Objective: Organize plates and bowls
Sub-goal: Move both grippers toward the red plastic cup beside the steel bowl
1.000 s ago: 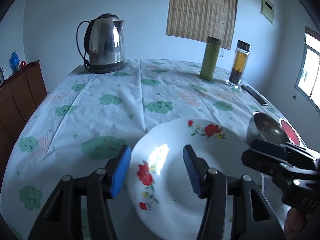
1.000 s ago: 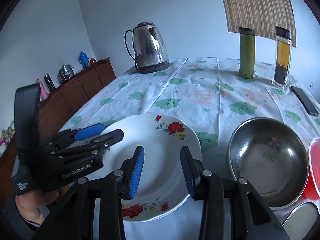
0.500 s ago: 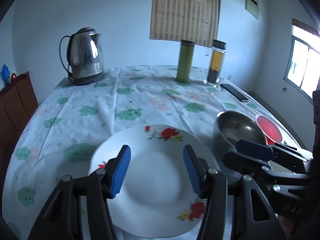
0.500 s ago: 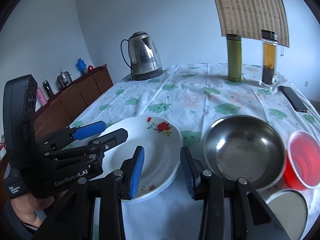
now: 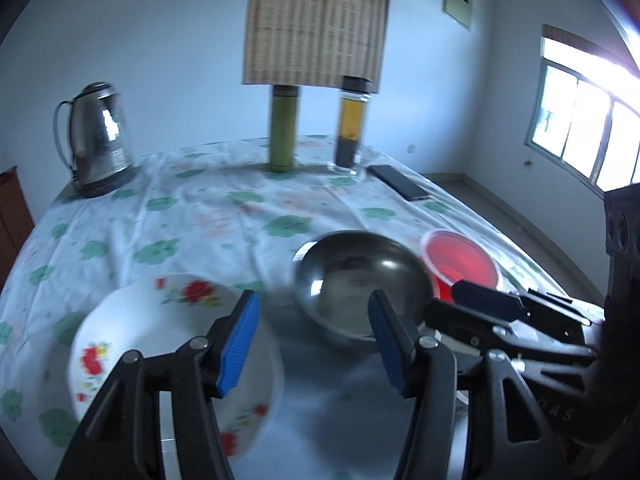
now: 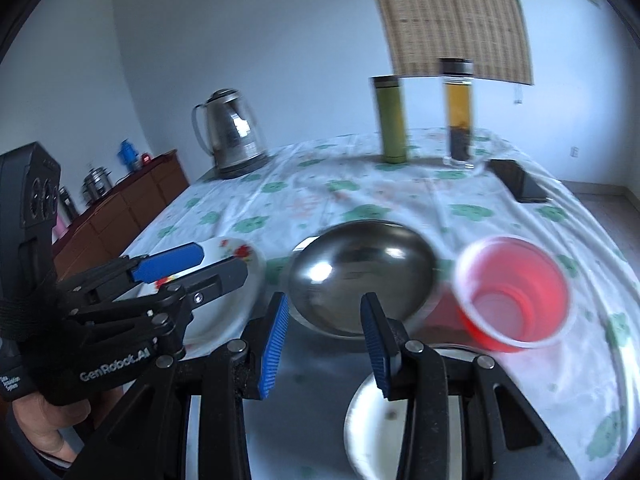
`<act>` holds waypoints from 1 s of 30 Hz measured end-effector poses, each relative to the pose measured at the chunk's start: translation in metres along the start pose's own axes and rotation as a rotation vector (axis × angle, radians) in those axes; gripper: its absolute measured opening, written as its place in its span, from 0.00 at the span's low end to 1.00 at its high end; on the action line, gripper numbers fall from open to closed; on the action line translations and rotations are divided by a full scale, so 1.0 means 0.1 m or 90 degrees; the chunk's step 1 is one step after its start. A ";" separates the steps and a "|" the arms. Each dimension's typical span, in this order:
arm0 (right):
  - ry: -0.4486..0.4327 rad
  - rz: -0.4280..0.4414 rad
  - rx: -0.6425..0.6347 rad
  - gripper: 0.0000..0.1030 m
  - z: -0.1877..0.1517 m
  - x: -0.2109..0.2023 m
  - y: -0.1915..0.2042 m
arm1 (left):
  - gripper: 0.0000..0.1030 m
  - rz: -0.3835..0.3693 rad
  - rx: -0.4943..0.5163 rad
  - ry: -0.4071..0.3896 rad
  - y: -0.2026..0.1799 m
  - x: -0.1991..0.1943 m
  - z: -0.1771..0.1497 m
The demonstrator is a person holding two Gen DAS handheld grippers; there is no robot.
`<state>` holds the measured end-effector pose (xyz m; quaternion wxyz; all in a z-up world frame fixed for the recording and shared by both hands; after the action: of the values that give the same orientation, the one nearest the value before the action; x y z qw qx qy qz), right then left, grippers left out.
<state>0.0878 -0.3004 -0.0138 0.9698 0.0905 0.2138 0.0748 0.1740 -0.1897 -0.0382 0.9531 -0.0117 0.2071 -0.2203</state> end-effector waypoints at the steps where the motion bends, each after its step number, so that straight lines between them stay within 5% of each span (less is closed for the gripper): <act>1: 0.000 -0.010 0.005 0.39 0.01 -0.02 -0.08 | 0.55 -0.006 0.003 0.002 -0.07 0.03 0.00; 18: -0.003 -0.176 0.102 0.39 0.01 -0.15 -1.25 | 0.55 -0.041 -0.001 0.022 -0.45 0.44 0.00; 30: 0.022 -0.168 0.167 0.39 -0.08 0.06 -1.52 | 0.55 -0.070 -0.012 0.021 -0.46 0.47 -0.01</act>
<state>0.1064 -0.4460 -0.0550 0.9472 0.1857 0.2487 -0.0800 0.1931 -0.2514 -0.0526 0.9360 -0.0286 0.2239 -0.2702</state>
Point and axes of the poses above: each gripper's, at about its wrist camera, not at the fingertips, and x roughly the way its jaws point, y to its left, z to its top, the point moved 2 cm from there along x, roughly the way its jaws point, and after that the axes turned 14 degrees about -y, right-handed, at the moved point
